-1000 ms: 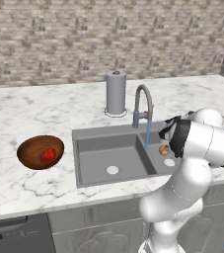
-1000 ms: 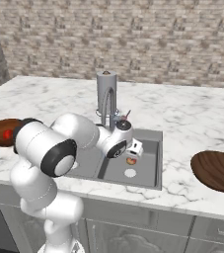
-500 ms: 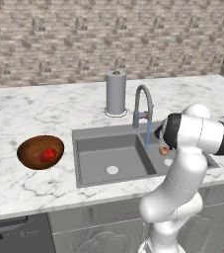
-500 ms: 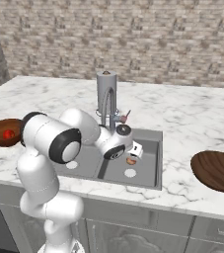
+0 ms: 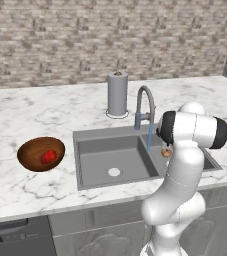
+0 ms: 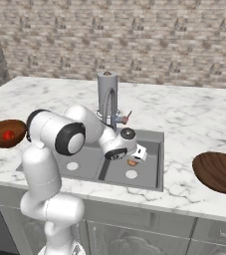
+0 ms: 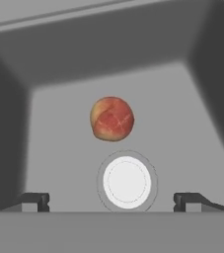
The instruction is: Pick the tomatos from the sink and place them in one bowl. Place the peach in the other bowl. Then turn off the sink faucet.
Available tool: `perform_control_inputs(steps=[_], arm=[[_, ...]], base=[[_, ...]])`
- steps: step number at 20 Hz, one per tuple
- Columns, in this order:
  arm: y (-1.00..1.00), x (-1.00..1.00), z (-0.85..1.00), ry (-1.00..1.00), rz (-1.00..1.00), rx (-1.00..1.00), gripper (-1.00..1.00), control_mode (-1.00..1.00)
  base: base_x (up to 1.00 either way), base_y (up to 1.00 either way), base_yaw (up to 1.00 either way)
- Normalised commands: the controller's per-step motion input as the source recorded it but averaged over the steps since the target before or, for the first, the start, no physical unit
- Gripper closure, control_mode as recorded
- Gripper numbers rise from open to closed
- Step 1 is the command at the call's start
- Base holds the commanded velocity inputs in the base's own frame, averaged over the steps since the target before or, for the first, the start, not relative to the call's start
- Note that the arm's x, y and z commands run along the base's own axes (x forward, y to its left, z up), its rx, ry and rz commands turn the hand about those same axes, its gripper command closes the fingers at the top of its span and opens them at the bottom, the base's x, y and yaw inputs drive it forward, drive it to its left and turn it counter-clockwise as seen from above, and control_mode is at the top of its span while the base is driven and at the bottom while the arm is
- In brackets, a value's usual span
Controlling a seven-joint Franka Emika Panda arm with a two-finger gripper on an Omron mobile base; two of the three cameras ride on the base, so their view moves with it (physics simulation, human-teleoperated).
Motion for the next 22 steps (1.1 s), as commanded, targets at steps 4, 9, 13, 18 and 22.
perform_control_inputs(steps=[4,9,13,18,22], arm=[[0.00,0.24,-0.09,0.00,0.00,0.00,-1.00,-1.00],[0.00,0.22,-0.10,0.00,0.00,0.00,-1.00,-1.00],[0.00,0.19,-0.13,0.00,0.00,0.00,-1.00,-1.00],[0.00,0.15,-0.19,0.00,0.00,0.00,-1.00,-1.00],[0.00,0.17,-0.14,0.00,0.00,0.00,-1.00,-1.00]], base=[[0.00,0.00,0.00],[0.00,0.00,0.00],[0.00,0.00,0.00],[0.00,0.00,0.00],[0.00,0.00,0.00]])
